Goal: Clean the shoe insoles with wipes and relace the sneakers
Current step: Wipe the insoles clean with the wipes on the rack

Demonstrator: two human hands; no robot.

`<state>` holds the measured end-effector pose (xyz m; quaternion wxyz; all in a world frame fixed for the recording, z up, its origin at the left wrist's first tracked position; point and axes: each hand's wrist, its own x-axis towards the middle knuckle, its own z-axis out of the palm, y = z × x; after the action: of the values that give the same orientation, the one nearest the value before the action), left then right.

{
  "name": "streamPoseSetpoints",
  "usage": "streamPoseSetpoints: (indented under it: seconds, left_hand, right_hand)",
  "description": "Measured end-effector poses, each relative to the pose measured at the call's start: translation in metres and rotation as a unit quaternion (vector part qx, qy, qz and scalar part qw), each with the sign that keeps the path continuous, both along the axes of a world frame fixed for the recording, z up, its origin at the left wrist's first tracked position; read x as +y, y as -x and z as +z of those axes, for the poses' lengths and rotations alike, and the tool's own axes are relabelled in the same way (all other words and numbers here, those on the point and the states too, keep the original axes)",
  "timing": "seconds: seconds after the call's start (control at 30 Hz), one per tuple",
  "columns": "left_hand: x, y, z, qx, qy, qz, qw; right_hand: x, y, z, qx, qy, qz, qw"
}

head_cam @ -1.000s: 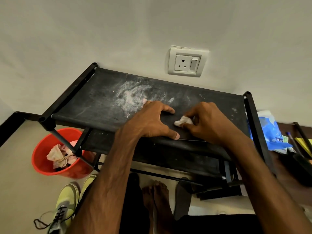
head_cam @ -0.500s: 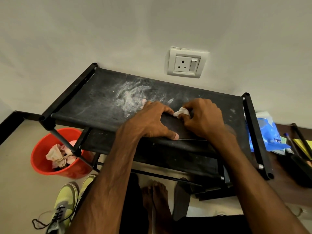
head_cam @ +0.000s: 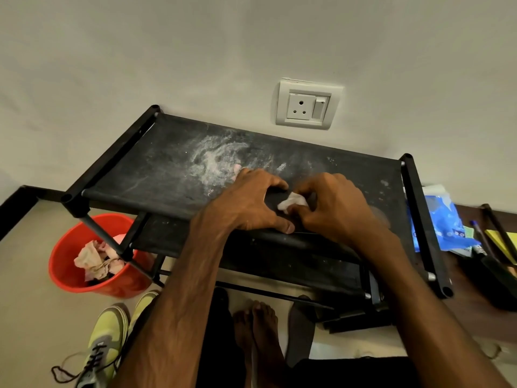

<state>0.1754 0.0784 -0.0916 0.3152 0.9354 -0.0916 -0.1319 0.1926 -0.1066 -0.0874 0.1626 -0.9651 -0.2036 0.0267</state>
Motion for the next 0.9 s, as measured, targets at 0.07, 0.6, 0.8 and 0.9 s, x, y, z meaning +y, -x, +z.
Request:
streamPoseSetpoints:
  seconds: [0.07, 0.6, 0.8, 0.9]
  left_hand:
    - [0.000, -0.001, -0.001, 0.006, 0.005, 0.001, 1.000]
    - [0.013, -0.001, 0.010, -0.035, -0.010, -0.010, 0.999]
    - [0.002, 0.003, 0.011, -0.056, -0.023, -0.035, 0.998]
    - [-0.012, 0.003, 0.007, -0.064, -0.025, -0.045, 0.997]
  right_hand:
    - [0.008, -0.005, -0.003, -0.027, -0.009, -0.021, 0.999]
    - [-0.049, -0.006, -0.004, -0.049, -0.201, -0.071, 0.976]
    - [-0.041, -0.009, -0.007, -0.067, -0.174, -0.046, 0.981]
    - [-0.043, -0.009, -0.007, -0.066, -0.171, -0.046, 0.982]
